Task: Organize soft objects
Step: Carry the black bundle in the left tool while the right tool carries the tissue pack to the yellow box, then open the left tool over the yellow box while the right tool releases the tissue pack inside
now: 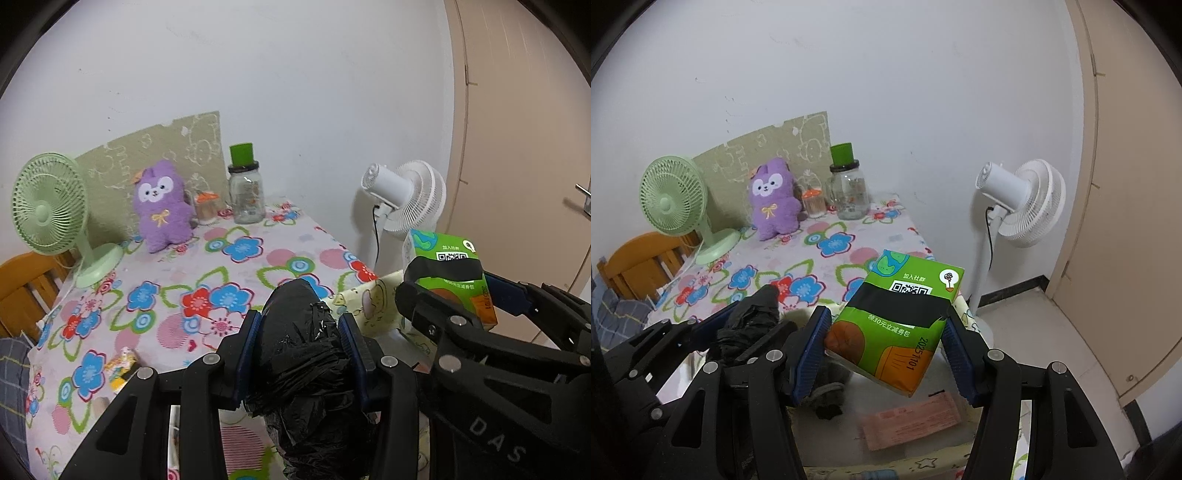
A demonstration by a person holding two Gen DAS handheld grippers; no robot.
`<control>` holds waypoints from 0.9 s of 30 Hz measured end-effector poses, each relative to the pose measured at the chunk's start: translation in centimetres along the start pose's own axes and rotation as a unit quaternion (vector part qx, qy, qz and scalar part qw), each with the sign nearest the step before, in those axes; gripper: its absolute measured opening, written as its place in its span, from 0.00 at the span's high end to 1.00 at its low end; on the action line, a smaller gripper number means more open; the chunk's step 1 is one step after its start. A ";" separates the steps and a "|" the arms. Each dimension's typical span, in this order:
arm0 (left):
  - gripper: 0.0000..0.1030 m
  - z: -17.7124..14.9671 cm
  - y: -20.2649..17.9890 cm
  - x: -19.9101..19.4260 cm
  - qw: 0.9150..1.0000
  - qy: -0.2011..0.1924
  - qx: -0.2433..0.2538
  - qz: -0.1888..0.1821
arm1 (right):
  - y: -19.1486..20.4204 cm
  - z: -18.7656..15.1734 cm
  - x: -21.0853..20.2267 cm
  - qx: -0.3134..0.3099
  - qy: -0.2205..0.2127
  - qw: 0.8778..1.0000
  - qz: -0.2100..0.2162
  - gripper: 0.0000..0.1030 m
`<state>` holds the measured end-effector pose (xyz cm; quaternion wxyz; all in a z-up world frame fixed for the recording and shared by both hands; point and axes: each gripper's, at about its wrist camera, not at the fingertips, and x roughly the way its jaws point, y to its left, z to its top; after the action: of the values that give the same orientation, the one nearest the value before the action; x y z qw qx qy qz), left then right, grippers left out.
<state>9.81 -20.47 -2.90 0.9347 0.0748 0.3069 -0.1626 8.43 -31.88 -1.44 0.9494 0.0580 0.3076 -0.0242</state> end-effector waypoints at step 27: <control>0.15 -0.1 -2.1 2.8 0.999 0.049 0.022 0.002 | -1.8 -0.5 2.4 0.012 0.028 0.999 0.021 0.39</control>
<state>11.15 -23.19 -4.72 0.9171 0.1037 0.3483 -0.1638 9.97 -33.65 -3.41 0.9401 0.0764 0.3322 -0.0064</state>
